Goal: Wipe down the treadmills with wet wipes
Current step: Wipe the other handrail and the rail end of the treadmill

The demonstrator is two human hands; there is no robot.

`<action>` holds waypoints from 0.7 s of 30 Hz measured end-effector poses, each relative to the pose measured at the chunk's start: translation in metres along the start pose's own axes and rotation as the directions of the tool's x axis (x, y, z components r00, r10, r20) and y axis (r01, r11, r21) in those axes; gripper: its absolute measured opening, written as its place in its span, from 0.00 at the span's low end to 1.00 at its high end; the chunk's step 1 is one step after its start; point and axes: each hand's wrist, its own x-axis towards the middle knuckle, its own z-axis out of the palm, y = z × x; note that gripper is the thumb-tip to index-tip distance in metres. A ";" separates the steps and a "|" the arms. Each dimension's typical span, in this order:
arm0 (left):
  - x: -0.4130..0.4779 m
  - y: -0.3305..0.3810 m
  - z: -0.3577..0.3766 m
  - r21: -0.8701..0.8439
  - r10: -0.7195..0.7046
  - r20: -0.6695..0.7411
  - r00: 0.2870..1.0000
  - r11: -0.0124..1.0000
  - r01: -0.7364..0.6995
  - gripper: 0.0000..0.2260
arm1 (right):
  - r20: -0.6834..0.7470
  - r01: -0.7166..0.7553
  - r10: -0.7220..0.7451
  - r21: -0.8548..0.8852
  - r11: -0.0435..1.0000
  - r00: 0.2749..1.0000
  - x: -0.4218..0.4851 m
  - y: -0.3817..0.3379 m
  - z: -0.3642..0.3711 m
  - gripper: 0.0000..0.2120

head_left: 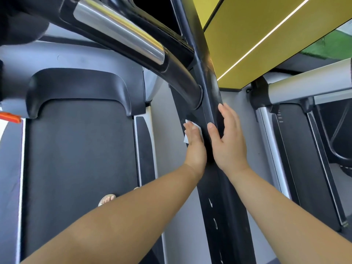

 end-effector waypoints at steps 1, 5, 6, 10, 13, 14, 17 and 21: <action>0.006 0.004 -0.002 0.008 0.025 0.008 1.000 1.000 -0.025 0.45 | 0.002 0.001 -0.001 -0.003 1.000 1.000 0.000 0.000 0.000 0.24; 0.022 0.018 -0.006 0.002 0.098 0.048 0.994 0.995 -0.099 0.45 | -0.001 0.006 -0.006 0.000 1.000 1.000 0.001 0.002 0.001 0.23; 0.021 0.012 -0.005 0.010 0.095 0.041 0.995 0.995 -0.096 0.44 | -0.002 0.003 -0.003 0.007 1.000 1.000 0.000 0.003 0.001 0.23; -0.011 -0.020 -0.001 -0.005 0.148 0.097 0.984 0.989 -0.149 0.35 | -0.008 0.013 -0.013 0.032 0.999 1.000 0.000 0.004 0.001 0.23; 0.016 -0.005 -0.009 0.074 0.151 0.058 0.987 0.985 -0.155 0.44 | -0.012 0.015 -0.014 0.030 0.999 1.000 0.000 0.005 0.002 0.23; 0.031 0.002 -0.013 0.085 0.167 0.046 0.985 0.982 -0.170 0.45 | -0.014 0.020 -0.019 0.022 1.000 1.000 0.000 0.005 0.002 0.23; 0.053 0.009 -0.016 0.115 0.133 -0.012 0.991 0.985 -0.130 0.40 | -0.017 0.025 -0.025 -0.013 1.000 1.000 0.000 0.005 0.003 0.23; 0.025 -0.015 -0.007 0.120 0.145 0.053 0.988 0.981 -0.151 0.45 | -0.015 0.019 -0.019 -0.018 1.000 1.000 -0.001 0.003 0.001 0.23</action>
